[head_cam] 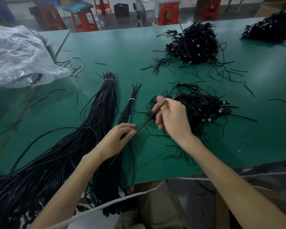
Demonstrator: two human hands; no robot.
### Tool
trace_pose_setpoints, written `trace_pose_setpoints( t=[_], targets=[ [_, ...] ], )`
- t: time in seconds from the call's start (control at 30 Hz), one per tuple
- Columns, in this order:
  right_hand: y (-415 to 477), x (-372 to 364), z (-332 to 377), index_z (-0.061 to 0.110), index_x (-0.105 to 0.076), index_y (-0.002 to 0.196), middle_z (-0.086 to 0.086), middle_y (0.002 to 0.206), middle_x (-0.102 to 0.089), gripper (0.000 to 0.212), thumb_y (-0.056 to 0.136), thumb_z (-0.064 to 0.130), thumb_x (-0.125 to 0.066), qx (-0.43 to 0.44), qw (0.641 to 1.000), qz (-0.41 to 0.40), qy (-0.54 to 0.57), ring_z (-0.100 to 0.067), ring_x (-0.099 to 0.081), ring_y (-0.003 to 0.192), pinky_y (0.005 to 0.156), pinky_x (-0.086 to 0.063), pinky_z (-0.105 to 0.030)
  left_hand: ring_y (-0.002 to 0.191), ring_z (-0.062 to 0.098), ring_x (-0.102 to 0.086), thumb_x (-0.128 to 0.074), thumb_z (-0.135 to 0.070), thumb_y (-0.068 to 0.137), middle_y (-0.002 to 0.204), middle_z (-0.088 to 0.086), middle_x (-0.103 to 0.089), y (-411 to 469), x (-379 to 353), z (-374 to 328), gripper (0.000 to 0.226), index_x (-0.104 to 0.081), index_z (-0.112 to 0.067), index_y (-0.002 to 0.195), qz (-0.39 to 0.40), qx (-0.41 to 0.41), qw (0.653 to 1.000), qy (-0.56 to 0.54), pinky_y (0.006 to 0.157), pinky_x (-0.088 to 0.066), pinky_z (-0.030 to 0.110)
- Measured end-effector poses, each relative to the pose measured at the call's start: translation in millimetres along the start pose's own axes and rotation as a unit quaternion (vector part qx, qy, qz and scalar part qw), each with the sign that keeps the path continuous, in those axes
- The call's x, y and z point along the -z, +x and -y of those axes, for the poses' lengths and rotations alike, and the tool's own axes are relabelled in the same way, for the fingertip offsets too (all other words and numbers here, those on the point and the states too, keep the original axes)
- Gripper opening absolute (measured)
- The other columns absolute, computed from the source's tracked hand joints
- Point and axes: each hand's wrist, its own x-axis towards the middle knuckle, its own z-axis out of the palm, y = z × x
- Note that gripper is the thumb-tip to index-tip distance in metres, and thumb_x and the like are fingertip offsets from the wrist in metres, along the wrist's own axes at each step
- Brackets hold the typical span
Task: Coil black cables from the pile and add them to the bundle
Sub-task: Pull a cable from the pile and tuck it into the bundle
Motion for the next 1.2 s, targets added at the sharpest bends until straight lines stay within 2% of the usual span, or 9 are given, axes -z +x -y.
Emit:
trace_pose_setpoints(
  t=[0.17, 0.23, 0.37, 0.63, 0.8, 0.97, 1.0, 1.07, 1.2],
  targets=[
    [34, 28, -22, 0.006, -0.065, 0.079, -0.002, 0.047, -0.059, 0.051, 0.110, 0.040, -0.043, -0.071, 0.996, -0.050, -0.009, -0.017, -0.054, 0.037, 0.041, -0.046, -0.028, 0.122, 0.013, -0.064, -0.021, -0.065, 0.105, 0.123, -0.004, -0.073, -23, 18, -8, 0.073, -0.079, -0.020, 0.106, 0.111, 0.030, 0.954, -0.276, 0.111, -0.042, 0.037],
    [39, 31, -33, 0.005, -0.066, 0.078, -0.002, 0.047, -0.059, 0.052, 0.110, 0.041, -0.043, -0.093, 0.994, -0.053, -0.005, -0.019, -0.054, 0.038, 0.042, -0.046, -0.029, 0.092, 0.025, -0.073, -0.014, -0.076, 0.099, 0.097, 0.008, -0.076, -30, 25, -10, 0.089, -0.073, -0.010, 0.108, 0.194, 0.038, 0.897, -0.396, 0.096, -0.051, 0.036],
    [44, 48, -50, 0.006, -0.066, 0.081, -0.001, 0.048, -0.058, 0.050, 0.110, 0.038, -0.042, -0.140, 0.985, -0.100, 0.001, -0.020, -0.055, 0.040, 0.047, -0.046, -0.032, 0.049, 0.011, -0.046, -0.043, -0.063, 0.102, 0.065, -0.004, -0.052, -37, 41, 2, 0.071, -0.063, 0.001, 0.126, 0.161, 0.007, 0.823, -0.545, 0.055, -0.046, 0.024],
    [33, 106, -69, 0.008, -0.063, 0.081, 0.000, 0.046, -0.056, 0.044, 0.111, 0.033, -0.042, -0.184, 0.963, -0.197, 0.023, -0.017, -0.052, 0.037, 0.045, -0.046, -0.030, 0.068, 0.005, -0.052, -0.060, -0.028, 0.102, 0.099, -0.006, -0.062, -34, 61, 22, 0.059, -0.044, -0.003, 0.153, -0.051, -0.002, 0.676, -0.735, 0.060, -0.046, 0.017],
    [21, 109, -84, 0.008, -0.068, 0.082, -0.001, 0.053, -0.062, 0.048, 0.111, 0.036, -0.042, -0.158, 0.972, -0.150, -0.084, -0.015, -0.056, 0.044, 0.056, -0.047, -0.031, 0.130, 0.012, -0.058, -0.062, -0.013, 0.100, 0.158, 0.006, -0.046, -31, 58, 14, 0.057, -0.042, 0.003, 0.151, -0.085, -0.034, 0.548, -0.831, 0.093, -0.054, 0.022],
    [13, 108, -96, 0.015, -0.075, 0.102, -0.007, 0.083, -0.072, 0.033, 0.110, 0.024, -0.044, -0.157, 0.958, -0.095, -0.220, -0.008, -0.039, 0.039, 0.043, -0.033, -0.022, 0.123, 0.013, -0.064, -0.052, -0.011, 0.107, 0.143, 0.008, -0.061, -30, 65, -3, 0.042, -0.048, 0.001, 0.147, -0.127, 0.012, 0.492, -0.861, 0.094, -0.053, 0.023],
    [11, 108, -97, 0.015, -0.075, 0.105, -0.010, 0.080, -0.071, 0.031, 0.109, 0.022, -0.046, -0.147, 0.957, -0.091, -0.232, -0.007, -0.035, 0.036, 0.039, -0.029, -0.020, 0.104, 0.009, -0.069, -0.051, -0.019, 0.109, 0.125, 0.002, -0.069, -29, 64, -4, 0.036, -0.055, -0.005, 0.141, -0.125, 0.022, 0.491, -0.862, 0.083, -0.054, 0.020],
    [7, 109, -96, 0.012, -0.075, 0.112, -0.013, 0.081, -0.070, 0.024, 0.107, 0.021, -0.053, -0.128, 0.955, -0.076, -0.257, -0.013, -0.050, 0.046, 0.044, -0.037, -0.020, 0.073, 0.005, -0.055, -0.044, -0.036, 0.110, 0.091, -0.010, -0.060, -26, 63, -4, 0.029, -0.069, -0.021, 0.111, -0.144, 0.056, 0.579, -0.801, 0.069, -0.048, 0.018],
    [0, 109, -85, 0.021, -0.064, 0.130, -0.008, 0.130, -0.044, 0.041, 0.092, 0.026, -0.076, -0.139, 0.941, -0.025, -0.307, -0.030, -0.045, 0.122, 0.104, -0.043, -0.042, 0.087, 0.012, -0.058, -0.045, -0.038, 0.109, 0.094, -0.005, -0.058, -22, 60, -4, 0.038, -0.064, -0.025, 0.078, -0.159, 0.081, 0.645, -0.743, 0.085, -0.051, 0.024]
  ],
)
